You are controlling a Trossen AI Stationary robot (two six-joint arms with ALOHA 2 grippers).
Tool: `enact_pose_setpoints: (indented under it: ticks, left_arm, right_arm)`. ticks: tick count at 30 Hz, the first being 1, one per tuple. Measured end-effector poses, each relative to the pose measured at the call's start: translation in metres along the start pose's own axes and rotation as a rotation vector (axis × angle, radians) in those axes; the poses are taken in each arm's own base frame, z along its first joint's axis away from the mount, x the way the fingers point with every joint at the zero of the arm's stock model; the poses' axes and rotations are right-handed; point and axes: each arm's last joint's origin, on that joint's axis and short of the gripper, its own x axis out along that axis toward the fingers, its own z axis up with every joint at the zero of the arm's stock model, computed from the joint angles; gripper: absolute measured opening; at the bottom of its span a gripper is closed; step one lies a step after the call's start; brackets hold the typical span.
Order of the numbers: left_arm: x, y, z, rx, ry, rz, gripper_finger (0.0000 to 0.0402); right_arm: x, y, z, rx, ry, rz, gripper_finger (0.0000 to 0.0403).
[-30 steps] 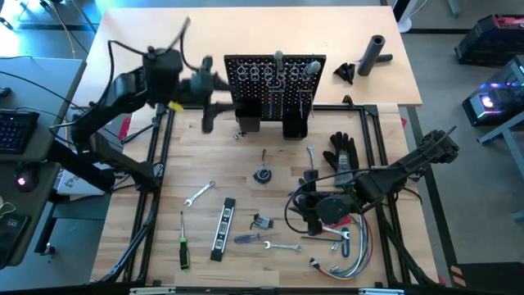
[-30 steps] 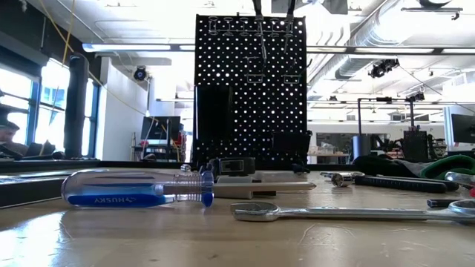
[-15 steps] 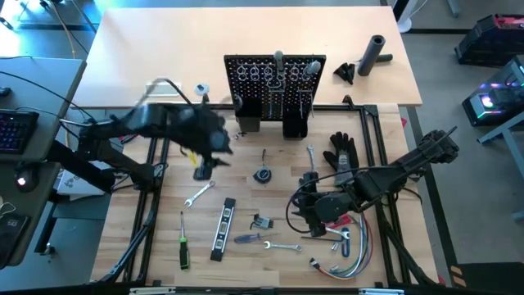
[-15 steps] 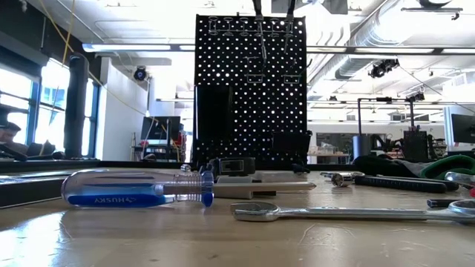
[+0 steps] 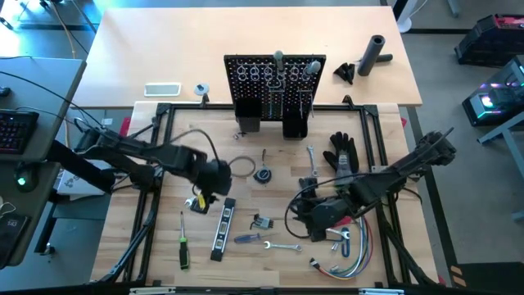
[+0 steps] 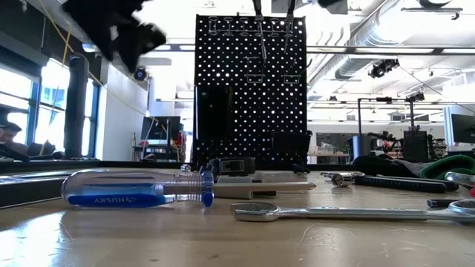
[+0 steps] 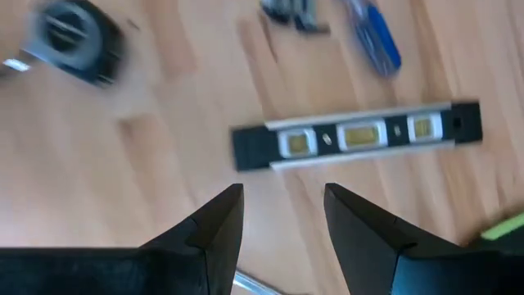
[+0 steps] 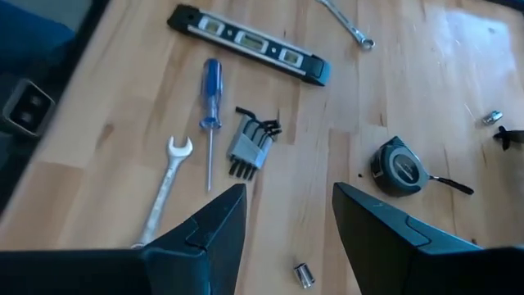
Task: Hang tools onto peg board
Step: Put the black spirit level on the left black bin on the peg board
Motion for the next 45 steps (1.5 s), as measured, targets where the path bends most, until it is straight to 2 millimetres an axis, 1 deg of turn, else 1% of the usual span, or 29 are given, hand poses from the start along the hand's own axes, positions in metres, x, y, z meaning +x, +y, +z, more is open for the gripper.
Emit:
enact_pose_setpoints:
  ticks: [3, 8, 11, 15, 21, 28, 33, 39, 43, 45]
  left_arm:
    - [0.018, -0.011, -0.009, 0.01, 0.02, -0.018, 0.0162]
    - [0.041, -0.026, -0.011, 0.036, -0.075, -0.041, 0.0157]
    - [0.049, -0.032, -0.009, 0.049, -0.156, -0.049, 0.0156]
    - [0.054, -0.034, -0.008, 0.052, -0.21, -0.05, 0.0156]
    - [0.067, -0.034, -0.013, 0.037, -0.262, -0.046, 0.0156]
    - [0.081, -0.032, -0.022, -0.005, -0.317, -0.002, 0.0156]
    - [0.09, -0.031, -0.032, -0.059, -0.312, 0.003, 0.0156]
    - [0.101, -0.028, -0.045, -0.176, -0.31, 0.081, 0.0156]
    - [0.104, -0.025, -0.051, -0.332, -0.304, 0.159, 0.0156]
    - [0.104, -0.025, -0.051, -0.415, -0.314, 0.163, 0.0156]
  right_arm:
    - [0.019, 0.004, -0.002, -0.043, 0.043, -0.008, 0.0181]
    - [0.053, 0.008, -0.006, -0.08, 0.102, 0.03, 0.0181]
    - [0.072, 0.011, -0.007, -0.088, 0.113, 0.093, 0.0181]
    - [0.088, 0.01, -0.009, -0.089, 0.133, 0.14, 0.0181]
    - [0.098, -0.001, -0.012, -0.076, 0.175, 0.117, 0.0181]
    - [0.104, -0.017, -0.005, -0.043, 0.119, 0.131, 0.0181]
    - [0.109, -0.028, -0.004, -0.035, 0.113, 0.129, 0.0181]
    - [0.117, -0.039, -0.009, -0.014, 0.156, 0.108, 0.0181]
    - [0.125, -0.042, -0.014, -0.009, 0.189, 0.1, 0.0181]
    - [0.129, -0.043, -0.016, -0.007, 0.2, 0.101, 0.0181]
